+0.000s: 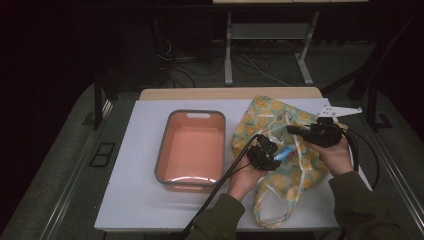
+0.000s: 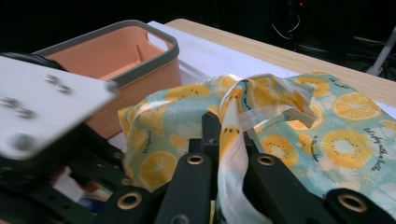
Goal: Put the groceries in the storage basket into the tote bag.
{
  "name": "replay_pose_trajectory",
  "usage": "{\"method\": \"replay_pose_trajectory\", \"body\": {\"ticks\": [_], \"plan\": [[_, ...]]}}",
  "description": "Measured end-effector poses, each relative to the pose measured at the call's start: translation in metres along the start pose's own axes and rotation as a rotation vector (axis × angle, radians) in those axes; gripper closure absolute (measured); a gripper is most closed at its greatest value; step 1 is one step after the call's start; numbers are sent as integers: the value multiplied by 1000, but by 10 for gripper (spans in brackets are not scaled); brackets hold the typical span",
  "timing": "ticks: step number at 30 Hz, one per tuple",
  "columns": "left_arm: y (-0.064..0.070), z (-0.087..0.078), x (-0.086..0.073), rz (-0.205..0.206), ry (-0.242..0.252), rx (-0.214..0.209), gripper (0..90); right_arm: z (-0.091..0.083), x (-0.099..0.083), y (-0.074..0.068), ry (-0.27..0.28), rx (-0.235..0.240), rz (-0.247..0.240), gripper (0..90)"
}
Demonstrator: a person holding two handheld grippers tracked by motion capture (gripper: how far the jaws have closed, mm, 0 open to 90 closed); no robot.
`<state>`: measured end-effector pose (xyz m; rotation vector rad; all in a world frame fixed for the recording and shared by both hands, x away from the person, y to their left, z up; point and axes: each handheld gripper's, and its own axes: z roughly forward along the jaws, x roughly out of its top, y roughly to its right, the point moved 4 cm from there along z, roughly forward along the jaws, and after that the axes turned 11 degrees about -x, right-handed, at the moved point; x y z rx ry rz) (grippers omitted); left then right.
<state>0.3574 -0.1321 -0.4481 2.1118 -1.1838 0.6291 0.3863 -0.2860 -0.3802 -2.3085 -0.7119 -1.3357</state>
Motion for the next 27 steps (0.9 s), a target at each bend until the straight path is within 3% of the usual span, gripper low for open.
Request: {"method": "replay_pose_trajectory", "body": {"ticks": [4,6,11,15,23,27], "plan": [[-6,9,-4,11,-14,26,714,0,-1,0,-2,0,1,894],[-6,8,-5,2,6,7,708,0,-1,0,0,1,2,894],[-4,-1,-8,23,32,20,583,0,0,-1,0,2,-1,894],[-3,-5,-15,28,45,21,535,0,-1,-1,-4,1,-2,894],[0,-7,-38,31,86,72,487,1,-1,-1,-6,0,0,894],[5,-5,-47,20,62,102,420,1,-2,-1,-7,0,-1,894]]}}
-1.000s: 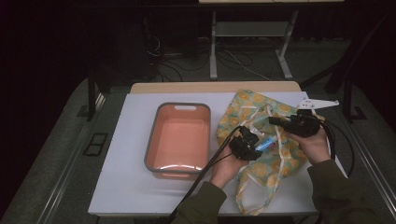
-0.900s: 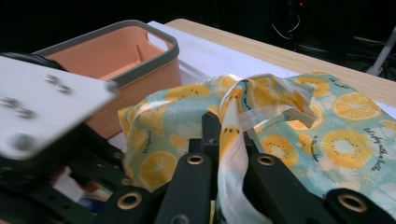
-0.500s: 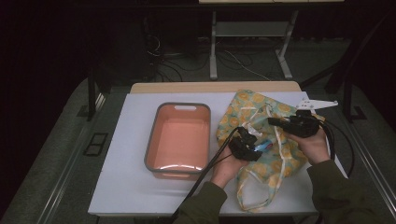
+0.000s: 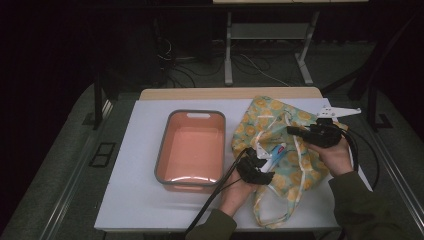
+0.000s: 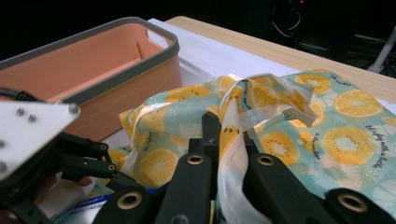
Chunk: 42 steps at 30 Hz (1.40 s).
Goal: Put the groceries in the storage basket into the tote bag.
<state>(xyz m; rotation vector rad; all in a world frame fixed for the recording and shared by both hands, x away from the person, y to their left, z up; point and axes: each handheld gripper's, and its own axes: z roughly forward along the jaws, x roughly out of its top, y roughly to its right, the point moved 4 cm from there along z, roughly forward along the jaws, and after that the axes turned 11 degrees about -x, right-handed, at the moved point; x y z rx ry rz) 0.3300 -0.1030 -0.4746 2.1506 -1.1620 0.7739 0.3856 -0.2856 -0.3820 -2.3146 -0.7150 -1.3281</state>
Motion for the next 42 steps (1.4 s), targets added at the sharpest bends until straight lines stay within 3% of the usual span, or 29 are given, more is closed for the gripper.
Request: {"method": "replay_pose_trajectory", "body": {"ticks": [4,6,8,13,18,24,32,38,42], "plan": [[2,0,-6,-30,25,-9,416,0,0,0,-1,-1,0,894],[1,-1,-6,-62,38,-23,466,0,0,0,-2,-1,-1,894],[0,-2,-6,-68,41,-37,550,0,0,-1,-1,-1,-2,894],[2,-3,-5,-63,37,-51,676,0,0,0,-2,-1,0,894],[5,0,2,-42,16,-34,733,0,0,-1,0,0,-1,894],[4,9,20,-9,1,-29,742,0,0,-1,0,3,-2,894],[-18,33,57,2,-1,9,736,-1,1,-2,8,10,-2,894],[-32,53,64,-12,0,45,725,-3,1,0,12,12,3,894],[-31,48,64,0,9,42,690,-4,1,0,16,14,6,894]]}}
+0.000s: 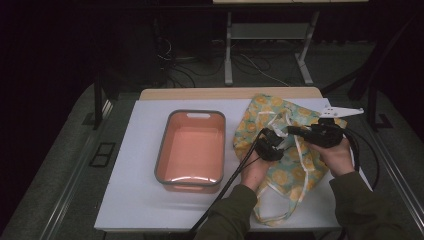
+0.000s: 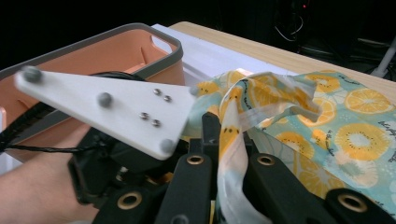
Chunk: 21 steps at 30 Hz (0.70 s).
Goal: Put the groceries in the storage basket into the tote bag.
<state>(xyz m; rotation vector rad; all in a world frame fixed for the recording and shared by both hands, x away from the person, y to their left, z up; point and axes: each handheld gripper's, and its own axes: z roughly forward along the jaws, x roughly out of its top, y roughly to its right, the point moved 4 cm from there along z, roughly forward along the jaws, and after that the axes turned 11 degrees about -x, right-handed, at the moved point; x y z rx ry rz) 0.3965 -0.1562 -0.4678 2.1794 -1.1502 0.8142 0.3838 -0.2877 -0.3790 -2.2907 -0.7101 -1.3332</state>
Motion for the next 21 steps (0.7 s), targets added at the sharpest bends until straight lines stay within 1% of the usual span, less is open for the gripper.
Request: {"method": "replay_pose_trajectory", "body": {"ticks": [1,2,3,5,6,7,9,10,12,15,16,17,18,19,21], "plan": [[1,-4,0,-10,12,-12,675,0,0,0,1,-1,1,894],[1,-8,1,-8,40,-23,647,0,0,0,0,-1,1,894],[3,-13,2,-10,57,-30,622,0,0,0,0,-2,0,894],[5,-21,2,-10,43,-42,554,-1,0,0,2,-4,0,894],[6,-27,1,1,36,-38,529,-1,0,0,2,-5,1,894],[7,-30,1,4,38,-37,519,-1,0,0,2,-5,2,894],[10,-41,-2,1,64,-51,509,-1,0,0,2,-6,1,894],[11,-46,-4,-3,74,-52,504,-1,0,0,0,-6,-1,894],[15,-55,-8,-6,89,-67,496,0,0,-1,-5,-6,-1,894],[25,-62,-17,4,94,-60,504,2,-1,-2,-8,-6,-5,894],[28,-64,-21,5,92,-49,511,2,-1,-2,-10,-6,-4,894],[31,-66,-24,6,100,-35,524,2,-1,-2,-10,-7,-4,894],[33,-68,-27,5,109,-30,539,2,-1,-2,-9,-7,-5,894],[35,-70,-31,0,118,-19,573,1,-1,-2,-10,-8,-5,894],[38,-73,-39,-12,119,5,649,1,-1,-2,-9,-8,-5,894]]}}
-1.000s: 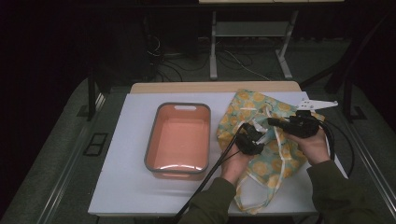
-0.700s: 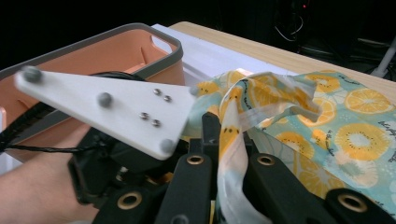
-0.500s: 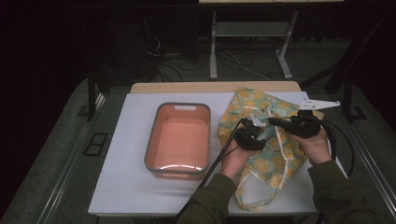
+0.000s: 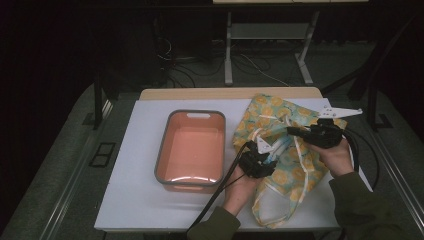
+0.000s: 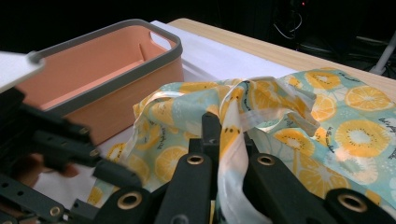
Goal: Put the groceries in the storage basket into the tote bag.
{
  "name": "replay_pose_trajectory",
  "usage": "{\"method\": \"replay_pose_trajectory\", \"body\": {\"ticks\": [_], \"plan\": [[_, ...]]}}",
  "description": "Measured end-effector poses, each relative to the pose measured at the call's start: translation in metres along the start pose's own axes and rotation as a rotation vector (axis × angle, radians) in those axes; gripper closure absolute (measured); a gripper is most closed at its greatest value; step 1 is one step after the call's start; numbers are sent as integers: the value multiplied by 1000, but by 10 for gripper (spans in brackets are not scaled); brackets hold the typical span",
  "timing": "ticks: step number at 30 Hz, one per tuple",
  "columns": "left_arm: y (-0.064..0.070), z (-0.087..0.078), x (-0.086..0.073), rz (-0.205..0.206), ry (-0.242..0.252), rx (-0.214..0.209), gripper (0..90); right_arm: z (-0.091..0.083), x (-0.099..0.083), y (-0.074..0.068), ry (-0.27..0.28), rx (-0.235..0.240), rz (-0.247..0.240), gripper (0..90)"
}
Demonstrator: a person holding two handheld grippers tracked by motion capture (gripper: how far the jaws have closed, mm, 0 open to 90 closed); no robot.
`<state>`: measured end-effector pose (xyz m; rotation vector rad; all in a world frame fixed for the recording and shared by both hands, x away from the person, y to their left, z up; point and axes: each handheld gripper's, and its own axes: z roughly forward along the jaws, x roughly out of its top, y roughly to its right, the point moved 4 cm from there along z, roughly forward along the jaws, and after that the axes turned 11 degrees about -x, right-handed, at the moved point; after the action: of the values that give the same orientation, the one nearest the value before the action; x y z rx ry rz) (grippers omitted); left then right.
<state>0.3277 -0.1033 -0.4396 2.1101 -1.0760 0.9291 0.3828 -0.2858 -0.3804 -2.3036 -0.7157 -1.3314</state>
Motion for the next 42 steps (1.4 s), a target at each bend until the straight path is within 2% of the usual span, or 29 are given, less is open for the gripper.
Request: {"method": "replay_pose_trajectory", "body": {"ticks": [4,6,7,9,14,19,23,27,31,33,35,39,42], "plan": [[1,-4,-13,-25,-38,26,843,0,-1,0,-3,-1,1,894],[-2,-1,-18,-38,-64,33,879,1,-1,0,-4,0,0,894],[-4,2,-19,-47,-75,32,887,1,-1,-1,-4,-1,1,894],[-8,7,-19,-63,-72,17,889,1,-1,-1,-5,0,-1,894],[-14,16,-13,-86,-69,11,891,2,-1,0,-6,0,-3,894],[-14,32,-2,-80,-81,1,892,2,-1,-1,-7,1,-5,894],[-11,39,7,-68,-90,-23,891,2,-1,-1,-7,3,-6,894],[-13,26,12,-53,-78,-44,886,1,-1,0,-5,3,-3,894],[-16,5,18,-43,-58,-89,826,0,-2,0,-8,5,-2,894],[-15,-6,22,-44,-41,-120,793,0,-2,0,-10,5,-4,894],[-13,-13,25,-51,-38,-171,744,0,-2,0,-15,7,-4,894],[-9,-28,31,-28,-28,-187,676,0,-5,-1,-30,13,-6,894],[-9,-42,33,-11,-14,-177,643,-1,-7,-2,-39,18,-12,894]]}}
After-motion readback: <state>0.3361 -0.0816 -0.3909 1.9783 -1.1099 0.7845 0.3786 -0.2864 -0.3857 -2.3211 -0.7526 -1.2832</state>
